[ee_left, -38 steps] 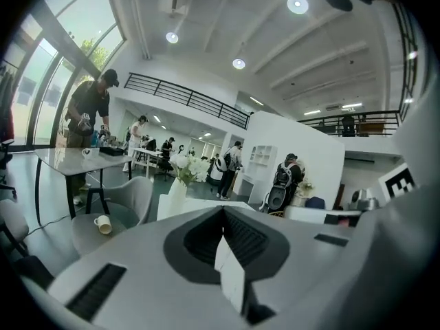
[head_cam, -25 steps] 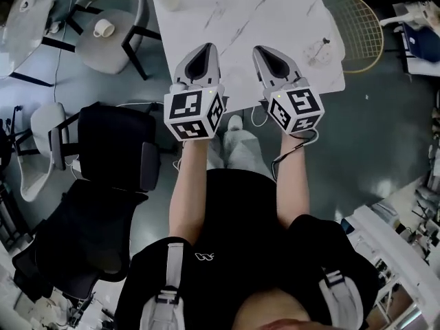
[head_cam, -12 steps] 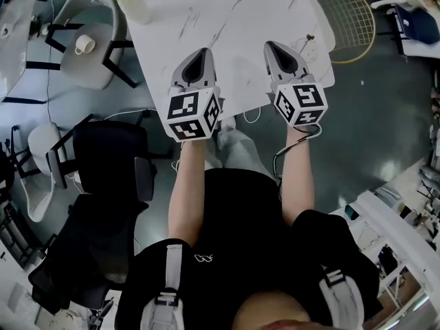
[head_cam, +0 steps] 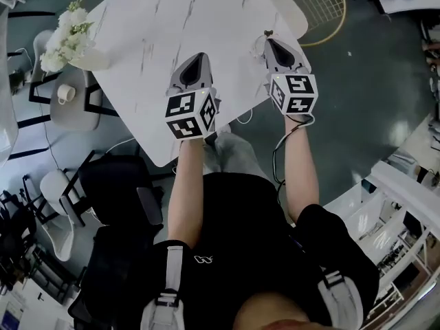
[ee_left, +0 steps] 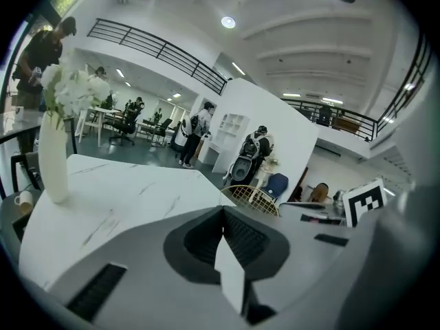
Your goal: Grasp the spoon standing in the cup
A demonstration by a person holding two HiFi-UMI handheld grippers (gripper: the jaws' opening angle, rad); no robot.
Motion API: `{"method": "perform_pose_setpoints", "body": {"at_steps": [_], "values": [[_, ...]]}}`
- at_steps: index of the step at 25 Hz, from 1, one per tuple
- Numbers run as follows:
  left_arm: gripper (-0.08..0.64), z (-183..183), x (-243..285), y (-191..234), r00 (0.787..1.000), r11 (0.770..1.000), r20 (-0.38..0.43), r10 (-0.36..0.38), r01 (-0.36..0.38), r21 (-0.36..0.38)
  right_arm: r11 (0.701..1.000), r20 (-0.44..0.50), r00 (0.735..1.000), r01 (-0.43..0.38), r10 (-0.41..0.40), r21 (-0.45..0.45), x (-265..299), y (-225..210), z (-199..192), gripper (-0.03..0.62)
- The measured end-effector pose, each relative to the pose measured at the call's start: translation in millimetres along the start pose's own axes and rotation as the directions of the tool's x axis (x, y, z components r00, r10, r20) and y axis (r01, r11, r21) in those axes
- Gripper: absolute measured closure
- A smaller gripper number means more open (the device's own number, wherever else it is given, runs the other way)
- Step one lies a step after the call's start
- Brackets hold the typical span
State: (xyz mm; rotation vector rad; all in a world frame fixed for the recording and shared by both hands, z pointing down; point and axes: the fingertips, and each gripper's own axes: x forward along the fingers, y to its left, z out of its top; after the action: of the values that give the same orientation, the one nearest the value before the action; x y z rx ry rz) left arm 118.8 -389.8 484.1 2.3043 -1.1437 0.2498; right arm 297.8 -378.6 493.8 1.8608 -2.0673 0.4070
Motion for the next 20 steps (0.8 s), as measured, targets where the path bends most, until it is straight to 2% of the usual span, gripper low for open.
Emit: {"method": "perform_pose_setpoints", "body": {"at_steps": [3,9,12,17,19,20], "values": [[0.544,-3,20,-14,0.999,0.999,-0.027,-0.029,0.029,0.017,1.0,-0.041,0.999,-0.016,0.017,0.016,18,-20,-11,0.521],[0.545,-21,47,-23,0.994,0.999,-0.095,-0.044,0.046,0.021,1.0,-0.175,0.984,-0.013,0.009,-0.021,54,-48,-44,0.417],[0.544,-23,53,-16,0.994,1.0,-0.106,-0.025,0.026,0.007,0.999,-0.214,0.977,-0.029,0.021,-0.031,67,-50,-55,0.4],[0.543,-26,57,-13,0.993,1.0,-0.12,-0.009,0.011,0.009,0.999,-0.255,0.967,-0.002,-0.011,-0.048,73,-55,-67,0.396],[0.545,-26,57,-15,0.992,1.0,-0.123,-0.011,0.012,0.012,0.998,-0.258,0.966,0.008,-0.021,-0.055,73,-56,-67,0.41],[0.543,-27,57,-16,0.992,1.0,-0.123,-0.013,0.014,0.012,0.998,-0.257,0.966,0.014,-0.029,-0.058,72,-57,-68,0.441]]}}
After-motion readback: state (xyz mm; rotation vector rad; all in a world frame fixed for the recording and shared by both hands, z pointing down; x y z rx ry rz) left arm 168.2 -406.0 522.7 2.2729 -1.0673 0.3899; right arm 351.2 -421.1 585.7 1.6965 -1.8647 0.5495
